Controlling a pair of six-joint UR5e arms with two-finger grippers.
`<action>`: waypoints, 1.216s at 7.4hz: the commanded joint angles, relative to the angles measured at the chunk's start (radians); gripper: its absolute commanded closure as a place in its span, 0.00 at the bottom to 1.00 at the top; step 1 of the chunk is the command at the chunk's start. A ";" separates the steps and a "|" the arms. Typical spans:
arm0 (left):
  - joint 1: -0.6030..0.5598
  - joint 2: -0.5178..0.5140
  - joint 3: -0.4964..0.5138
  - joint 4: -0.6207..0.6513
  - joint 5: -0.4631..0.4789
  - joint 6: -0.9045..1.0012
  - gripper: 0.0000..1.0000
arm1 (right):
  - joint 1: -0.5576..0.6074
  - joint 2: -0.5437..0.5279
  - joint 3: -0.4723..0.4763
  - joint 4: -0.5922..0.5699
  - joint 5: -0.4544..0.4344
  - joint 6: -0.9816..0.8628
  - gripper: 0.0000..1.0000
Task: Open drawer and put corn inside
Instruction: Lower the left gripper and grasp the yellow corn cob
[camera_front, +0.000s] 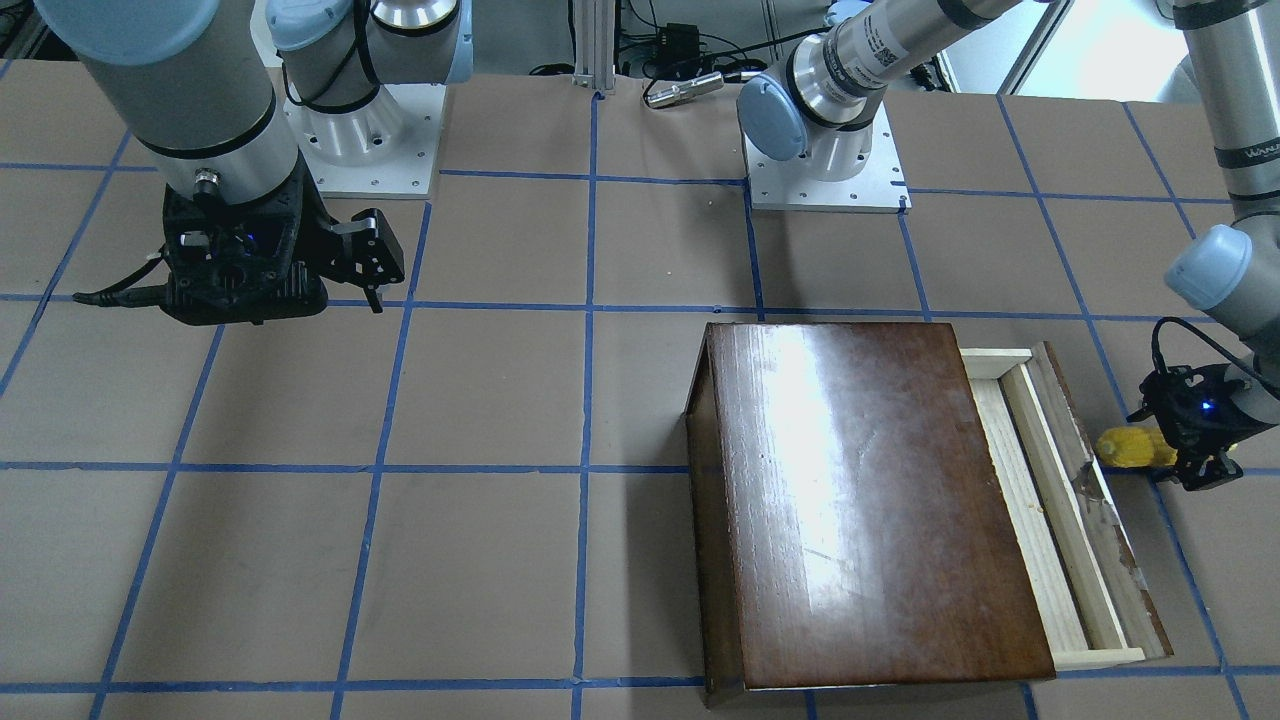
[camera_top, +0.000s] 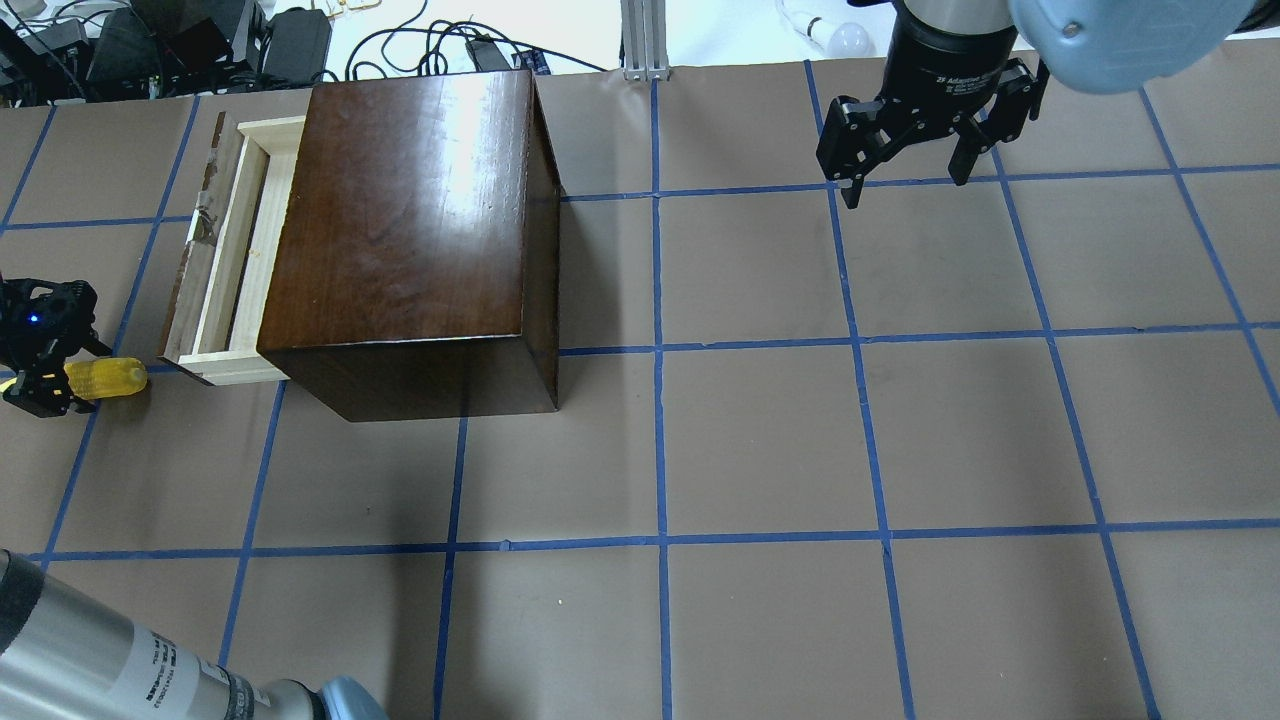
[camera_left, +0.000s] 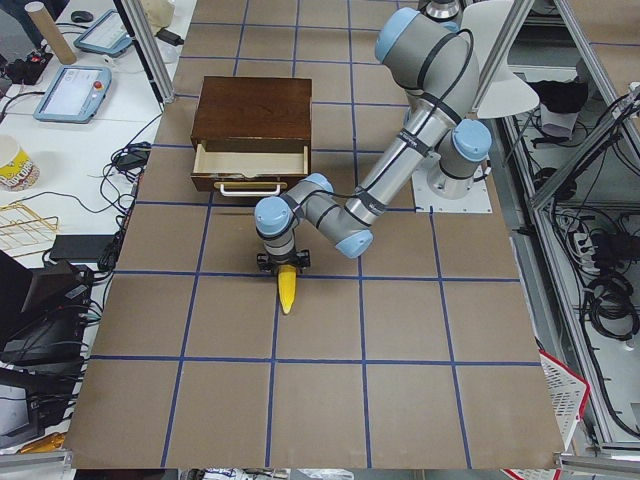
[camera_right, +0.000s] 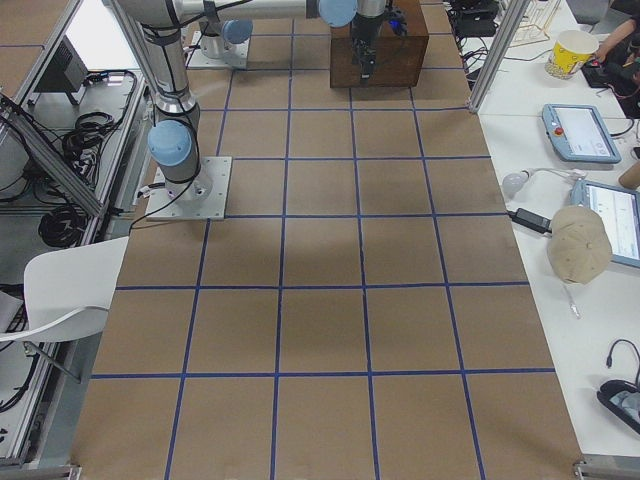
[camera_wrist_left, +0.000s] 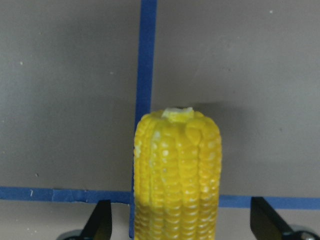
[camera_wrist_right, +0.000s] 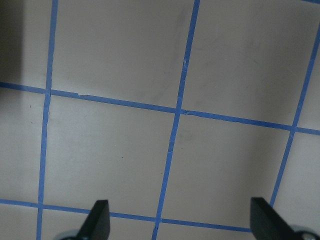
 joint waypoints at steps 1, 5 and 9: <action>0.000 -0.001 0.001 0.018 -0.003 0.010 1.00 | 0.000 0.000 0.000 0.002 0.000 0.002 0.00; 0.034 0.045 0.009 0.013 -0.091 -0.020 1.00 | 0.000 0.000 0.000 0.002 0.000 0.002 0.00; 0.008 0.129 0.166 -0.262 -0.105 -0.488 1.00 | 0.000 0.000 0.000 0.002 0.000 0.000 0.00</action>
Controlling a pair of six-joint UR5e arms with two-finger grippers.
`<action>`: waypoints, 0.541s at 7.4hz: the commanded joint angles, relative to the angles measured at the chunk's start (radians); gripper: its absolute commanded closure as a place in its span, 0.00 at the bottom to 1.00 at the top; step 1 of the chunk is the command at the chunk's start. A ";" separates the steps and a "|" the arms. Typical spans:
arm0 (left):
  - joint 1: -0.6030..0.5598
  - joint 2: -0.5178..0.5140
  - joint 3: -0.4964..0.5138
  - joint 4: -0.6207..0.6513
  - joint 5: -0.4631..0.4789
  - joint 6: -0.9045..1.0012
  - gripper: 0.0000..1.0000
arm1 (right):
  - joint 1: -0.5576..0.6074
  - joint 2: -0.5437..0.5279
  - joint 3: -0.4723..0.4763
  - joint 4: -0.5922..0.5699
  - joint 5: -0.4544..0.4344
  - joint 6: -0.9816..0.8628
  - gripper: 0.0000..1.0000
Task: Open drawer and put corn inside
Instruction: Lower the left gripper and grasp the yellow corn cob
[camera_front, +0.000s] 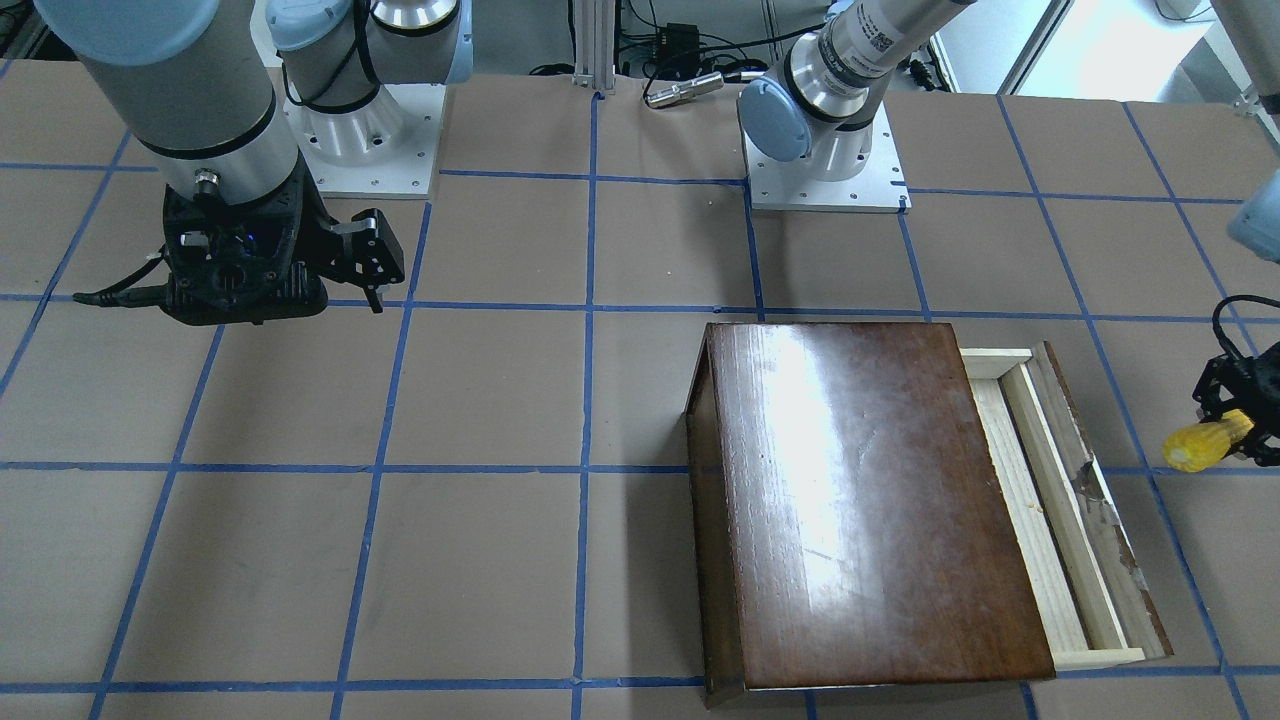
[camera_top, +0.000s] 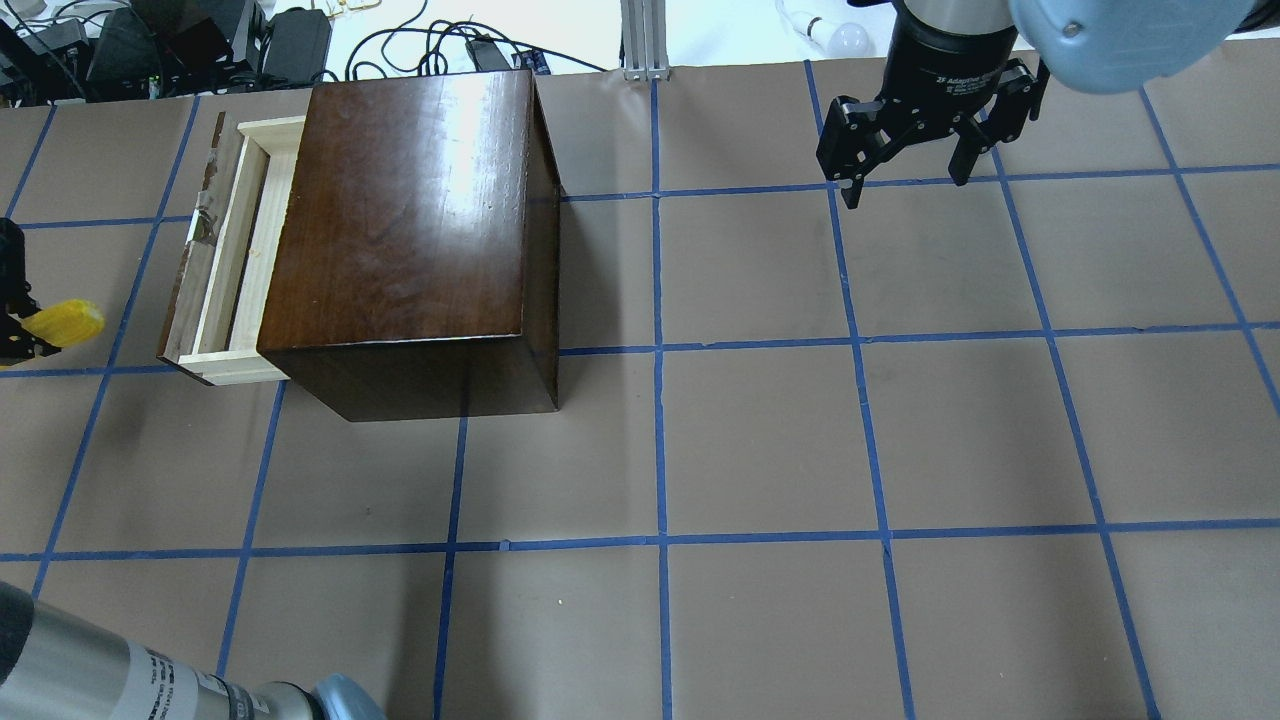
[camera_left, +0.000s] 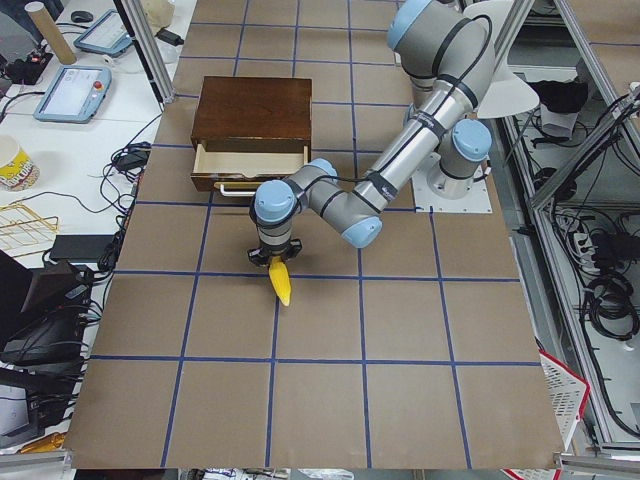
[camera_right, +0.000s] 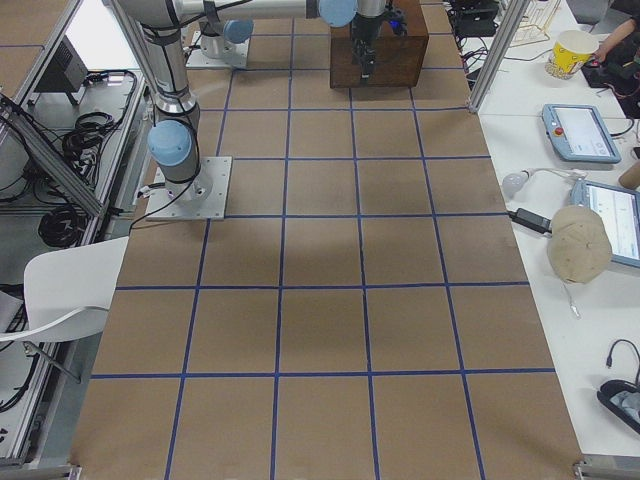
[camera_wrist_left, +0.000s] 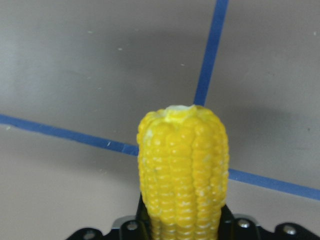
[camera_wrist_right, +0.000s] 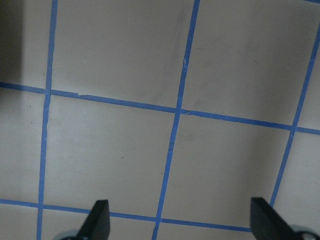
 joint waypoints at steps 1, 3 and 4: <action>-0.049 0.032 0.113 -0.185 -0.005 -0.292 1.00 | 0.000 0.000 0.000 -0.001 0.000 0.000 0.00; -0.129 0.062 0.151 -0.226 -0.005 -0.594 1.00 | 0.000 0.000 0.000 -0.001 0.000 0.000 0.00; -0.161 0.073 0.160 -0.250 -0.005 -0.752 1.00 | 0.000 0.000 0.000 -0.001 0.000 -0.001 0.00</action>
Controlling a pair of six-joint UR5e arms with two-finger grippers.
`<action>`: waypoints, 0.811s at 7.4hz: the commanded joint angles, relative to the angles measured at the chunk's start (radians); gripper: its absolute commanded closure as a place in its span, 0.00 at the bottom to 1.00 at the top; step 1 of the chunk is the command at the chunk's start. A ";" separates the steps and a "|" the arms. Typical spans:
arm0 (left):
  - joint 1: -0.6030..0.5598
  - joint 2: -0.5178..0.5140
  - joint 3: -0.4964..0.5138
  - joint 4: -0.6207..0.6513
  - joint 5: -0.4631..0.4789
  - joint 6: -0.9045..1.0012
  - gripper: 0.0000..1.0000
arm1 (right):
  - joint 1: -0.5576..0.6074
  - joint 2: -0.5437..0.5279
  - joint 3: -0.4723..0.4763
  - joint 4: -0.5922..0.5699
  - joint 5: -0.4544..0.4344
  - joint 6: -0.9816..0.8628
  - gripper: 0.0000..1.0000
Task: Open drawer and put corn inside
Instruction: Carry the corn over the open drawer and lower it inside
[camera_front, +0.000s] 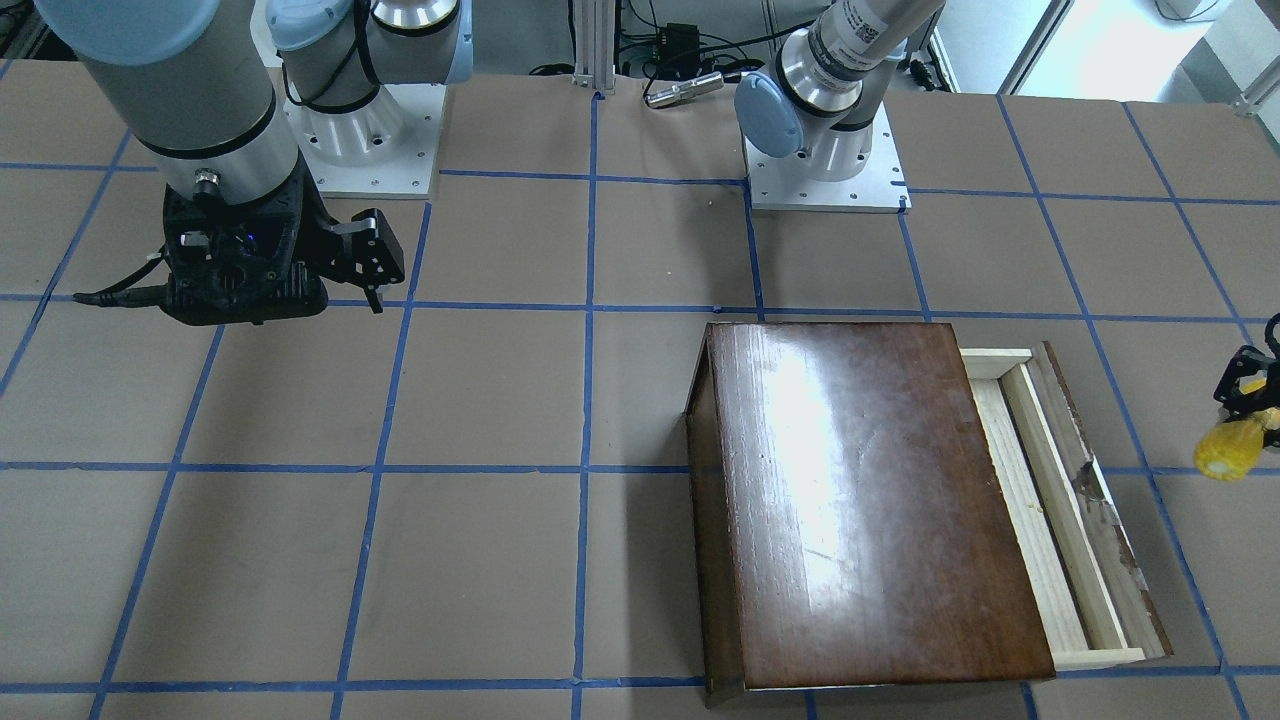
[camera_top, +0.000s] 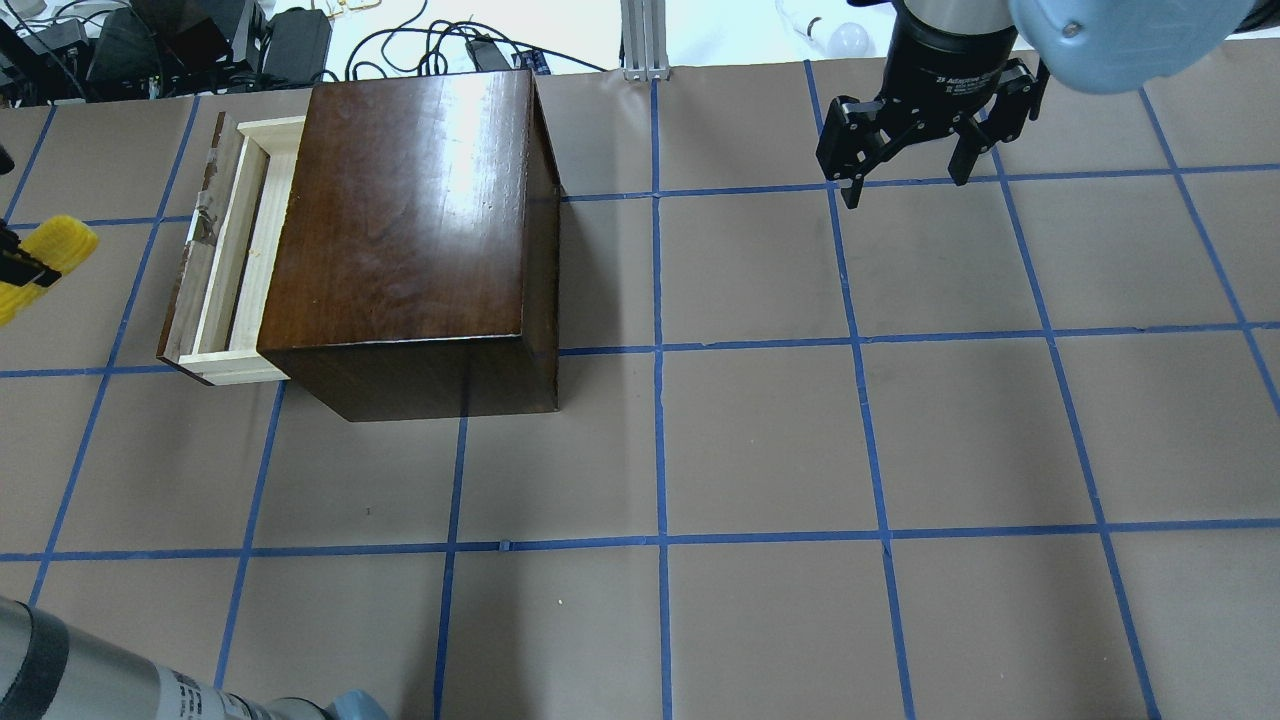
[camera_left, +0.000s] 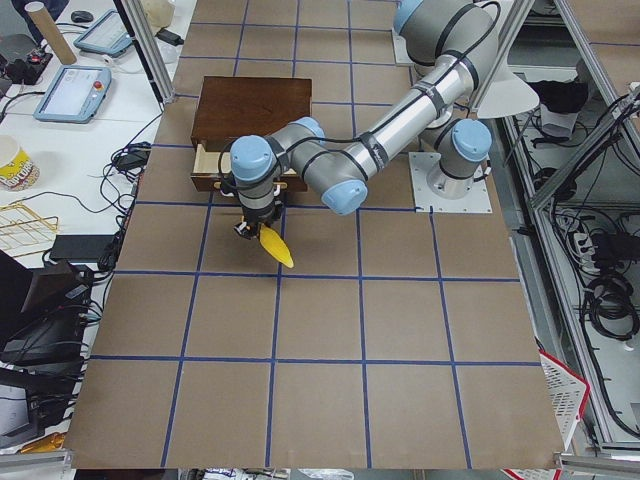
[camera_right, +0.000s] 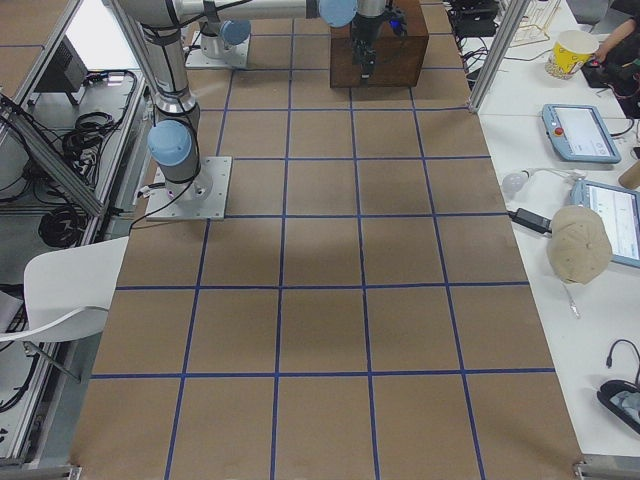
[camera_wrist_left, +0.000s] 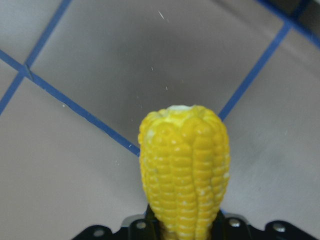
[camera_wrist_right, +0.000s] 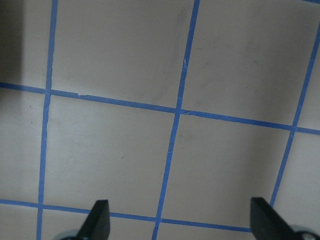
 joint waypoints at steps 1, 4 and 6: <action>-0.088 0.024 0.019 -0.041 0.000 -0.372 1.00 | 0.000 0.000 0.000 0.001 0.000 0.001 0.00; -0.246 0.067 0.033 -0.061 -0.002 -0.857 1.00 | 0.000 0.000 0.000 0.000 0.000 -0.001 0.00; -0.287 0.040 0.032 -0.070 -0.066 -1.080 1.00 | 0.000 0.000 0.000 0.001 0.000 0.001 0.00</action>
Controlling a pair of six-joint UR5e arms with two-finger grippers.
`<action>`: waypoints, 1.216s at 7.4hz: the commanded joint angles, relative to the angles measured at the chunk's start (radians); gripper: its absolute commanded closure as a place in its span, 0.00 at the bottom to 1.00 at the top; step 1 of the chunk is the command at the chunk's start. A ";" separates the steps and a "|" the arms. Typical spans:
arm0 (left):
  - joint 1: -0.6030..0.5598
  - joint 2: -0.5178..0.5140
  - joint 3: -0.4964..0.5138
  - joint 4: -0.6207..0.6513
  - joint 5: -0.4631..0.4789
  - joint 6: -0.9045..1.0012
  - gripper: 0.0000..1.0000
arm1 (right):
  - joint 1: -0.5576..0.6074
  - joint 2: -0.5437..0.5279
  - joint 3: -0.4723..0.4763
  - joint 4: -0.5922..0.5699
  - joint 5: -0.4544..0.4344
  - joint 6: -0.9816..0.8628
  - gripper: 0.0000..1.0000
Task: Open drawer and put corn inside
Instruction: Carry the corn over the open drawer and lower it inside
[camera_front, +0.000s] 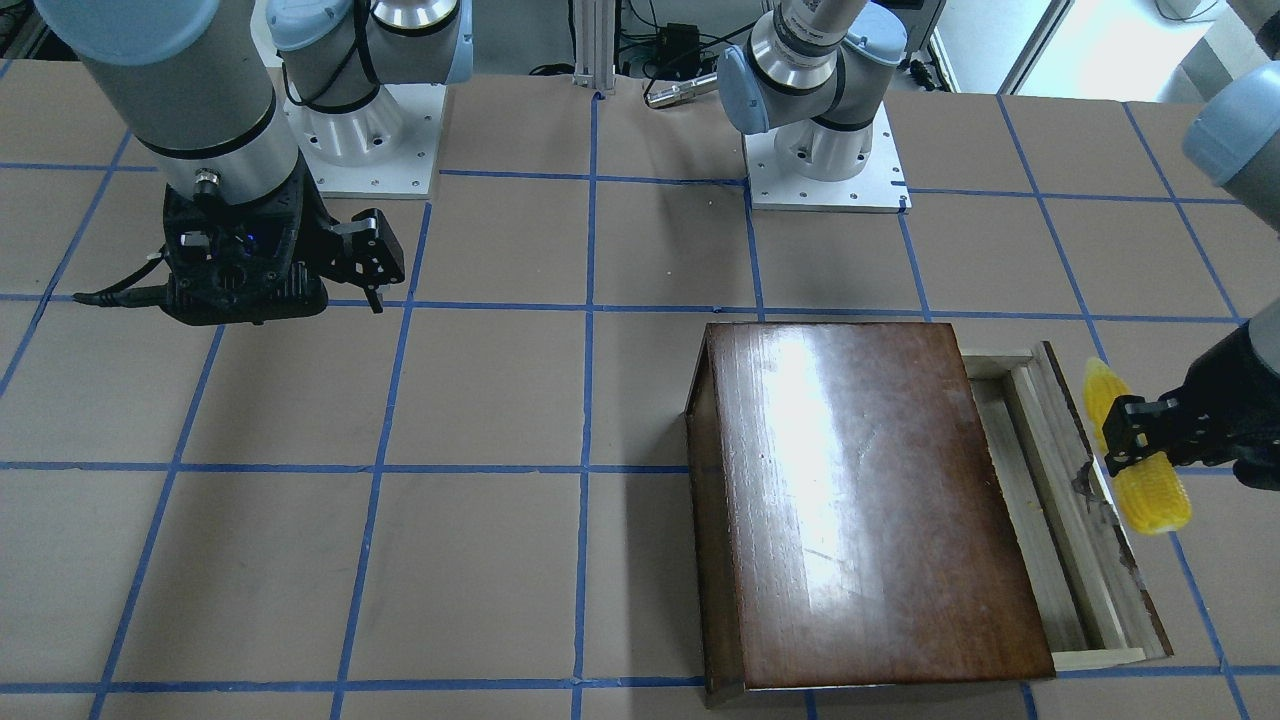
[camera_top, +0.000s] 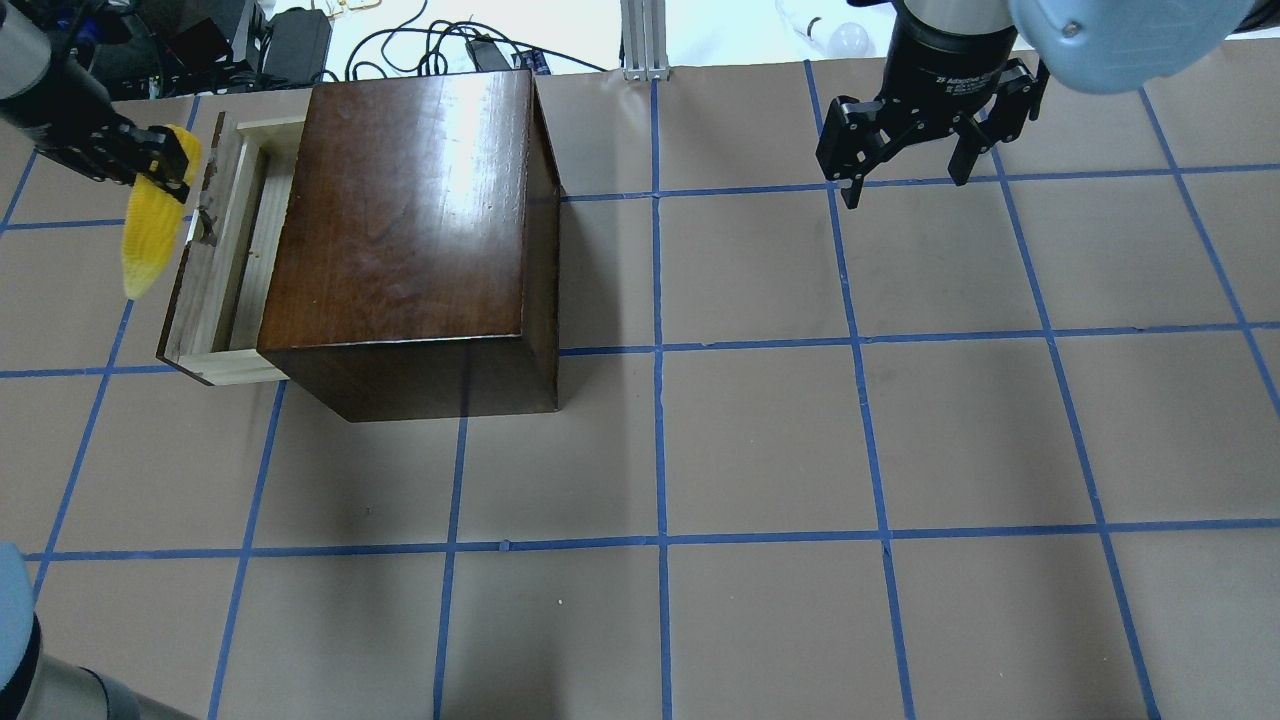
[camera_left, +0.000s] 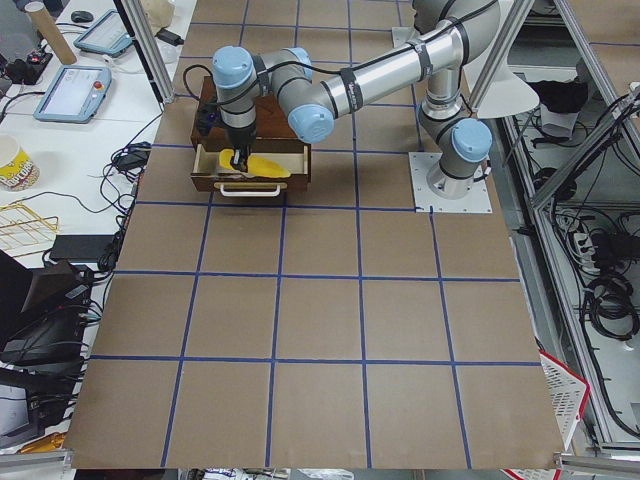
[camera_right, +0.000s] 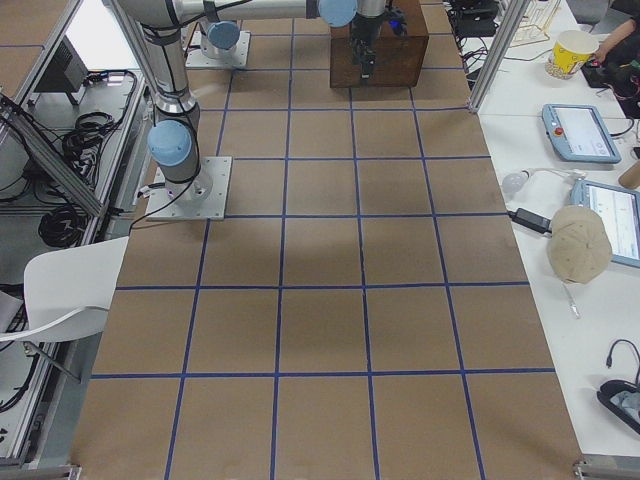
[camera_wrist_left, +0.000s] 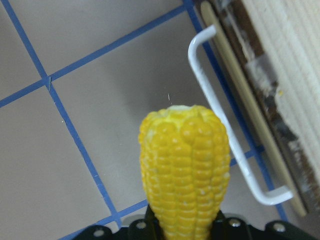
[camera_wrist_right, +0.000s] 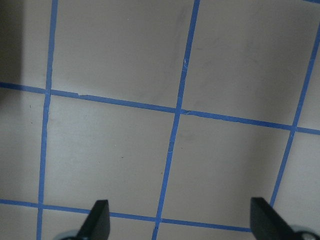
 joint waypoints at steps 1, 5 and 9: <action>-0.035 -0.027 -0.001 -0.004 -0.059 -0.184 1.00 | 0.000 0.000 0.000 0.000 0.000 -0.001 0.00; -0.037 -0.055 -0.008 0.000 -0.050 -0.168 1.00 | 0.000 0.000 0.000 0.000 0.000 0.000 0.00; -0.035 -0.066 -0.008 -0.004 -0.040 -0.088 0.52 | 0.000 0.000 0.000 0.000 0.000 -0.001 0.00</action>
